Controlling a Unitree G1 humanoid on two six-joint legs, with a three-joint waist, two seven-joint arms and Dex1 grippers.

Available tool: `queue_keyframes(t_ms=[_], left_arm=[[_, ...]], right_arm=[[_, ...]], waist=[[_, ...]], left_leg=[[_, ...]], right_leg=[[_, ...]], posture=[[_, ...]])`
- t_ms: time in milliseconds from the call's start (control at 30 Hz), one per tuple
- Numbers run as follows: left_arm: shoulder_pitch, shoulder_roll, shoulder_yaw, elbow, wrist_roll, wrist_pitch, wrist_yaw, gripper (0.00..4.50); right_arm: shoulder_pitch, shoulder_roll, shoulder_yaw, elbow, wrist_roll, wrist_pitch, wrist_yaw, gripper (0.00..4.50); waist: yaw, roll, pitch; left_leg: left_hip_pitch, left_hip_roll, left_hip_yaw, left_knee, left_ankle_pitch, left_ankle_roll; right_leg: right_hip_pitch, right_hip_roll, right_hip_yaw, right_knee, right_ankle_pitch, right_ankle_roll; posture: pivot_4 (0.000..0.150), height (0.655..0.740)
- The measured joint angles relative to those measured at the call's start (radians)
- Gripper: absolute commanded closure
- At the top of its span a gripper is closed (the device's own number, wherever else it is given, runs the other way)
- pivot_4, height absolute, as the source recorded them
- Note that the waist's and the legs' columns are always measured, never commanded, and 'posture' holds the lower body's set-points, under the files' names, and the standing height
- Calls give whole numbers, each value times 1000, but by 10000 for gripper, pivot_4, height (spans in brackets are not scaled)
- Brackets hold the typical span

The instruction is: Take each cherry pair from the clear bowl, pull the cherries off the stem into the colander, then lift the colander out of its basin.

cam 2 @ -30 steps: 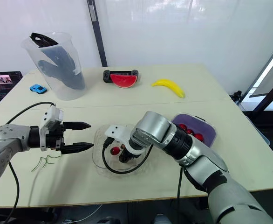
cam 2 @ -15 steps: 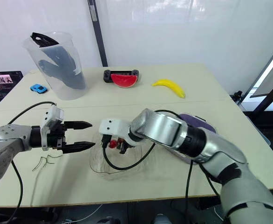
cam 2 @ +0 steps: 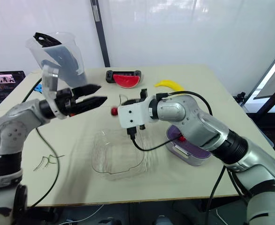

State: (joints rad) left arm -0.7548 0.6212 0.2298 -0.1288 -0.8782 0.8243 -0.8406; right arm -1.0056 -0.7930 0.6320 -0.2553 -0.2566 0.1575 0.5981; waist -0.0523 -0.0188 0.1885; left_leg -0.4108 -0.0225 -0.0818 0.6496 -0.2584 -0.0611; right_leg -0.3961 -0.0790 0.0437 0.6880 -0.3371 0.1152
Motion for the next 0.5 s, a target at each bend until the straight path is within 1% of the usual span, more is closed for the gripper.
queue_keyframes(t_ms=[67,133,200,333,500], left_arm=[[-3,-6,-6,14,1,3,14,0],[-5,-18,-21,42,6,4,17,0],[-12,-33,-31,62,11,4,19,0],[-51,-45,-42,82,16,4,36,0],[-32,-65,-64,74,33,3,41,0]], right_arm=[[48,-1,1,31,-153,-119,-93,34178],[74,4,5,52,-265,-195,-142,34178],[91,20,2,61,-341,-242,-163,34178],[122,74,-24,61,-413,-289,-165,34178],[135,144,-72,44,-441,-277,-114,34178]], waist=[[-1,0,0],[-1,0,0],[-1,0,0],[2,0,0],[5,0,0]], left_leg=[[0,-1,0,-1,3,-5],[0,-2,0,-1,3,-5],[0,-2,0,0,3,-6],[0,-2,0,0,3,-6],[0,-1,0,0,3,-6]], right_leg=[[-1,0,0,0,0,0],[0,0,0,0,0,0],[0,1,0,0,0,0],[1,0,0,0,0,0],[1,1,0,0,0,0]], posture=[[1500,7400],[1500,7400],[1500,7400],[1500,7400],[1500,7400]])
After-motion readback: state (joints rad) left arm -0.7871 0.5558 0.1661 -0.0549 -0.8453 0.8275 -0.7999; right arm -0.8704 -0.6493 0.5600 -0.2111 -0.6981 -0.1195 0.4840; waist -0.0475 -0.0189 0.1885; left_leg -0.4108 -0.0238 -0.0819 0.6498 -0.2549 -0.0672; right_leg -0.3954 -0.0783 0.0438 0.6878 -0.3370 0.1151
